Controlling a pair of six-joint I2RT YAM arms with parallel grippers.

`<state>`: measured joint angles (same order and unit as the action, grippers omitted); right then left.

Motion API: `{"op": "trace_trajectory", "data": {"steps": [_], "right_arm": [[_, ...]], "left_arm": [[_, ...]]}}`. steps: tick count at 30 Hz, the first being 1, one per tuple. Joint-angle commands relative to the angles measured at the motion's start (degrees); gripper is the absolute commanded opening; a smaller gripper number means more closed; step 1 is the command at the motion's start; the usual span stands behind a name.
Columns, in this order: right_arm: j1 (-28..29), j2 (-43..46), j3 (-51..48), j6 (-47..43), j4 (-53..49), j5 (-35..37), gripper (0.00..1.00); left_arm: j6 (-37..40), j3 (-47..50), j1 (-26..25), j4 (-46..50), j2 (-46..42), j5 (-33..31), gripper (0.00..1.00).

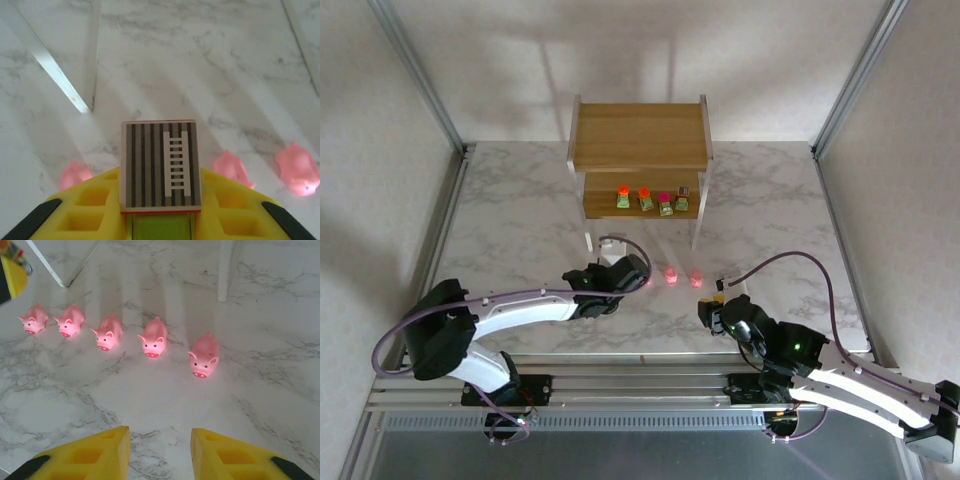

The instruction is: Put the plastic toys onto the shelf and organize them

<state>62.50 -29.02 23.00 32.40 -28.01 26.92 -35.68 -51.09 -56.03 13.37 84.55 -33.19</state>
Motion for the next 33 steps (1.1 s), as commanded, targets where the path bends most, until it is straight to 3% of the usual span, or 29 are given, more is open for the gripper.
{"op": "trace_trajectory", "data": {"steps": [1,16,33], "right_arm": [[0.3,0.5,-1.0,0.2,-0.8,0.1,0.37],[0.3,0.4,-1.0,0.1,-0.6,0.1,0.37],[0.4,0.5,-1.1,0.1,-0.6,0.0,0.37]], "left_arm": [[5.1,-3.8,2.2,1.3,-1.2,-2.9,0.21],[14.4,-14.3,11.1,-3.3,1.6,-2.0,0.22],[14.7,-15.6,14.9,-8.7,6.6,1.0,0.22]]}}
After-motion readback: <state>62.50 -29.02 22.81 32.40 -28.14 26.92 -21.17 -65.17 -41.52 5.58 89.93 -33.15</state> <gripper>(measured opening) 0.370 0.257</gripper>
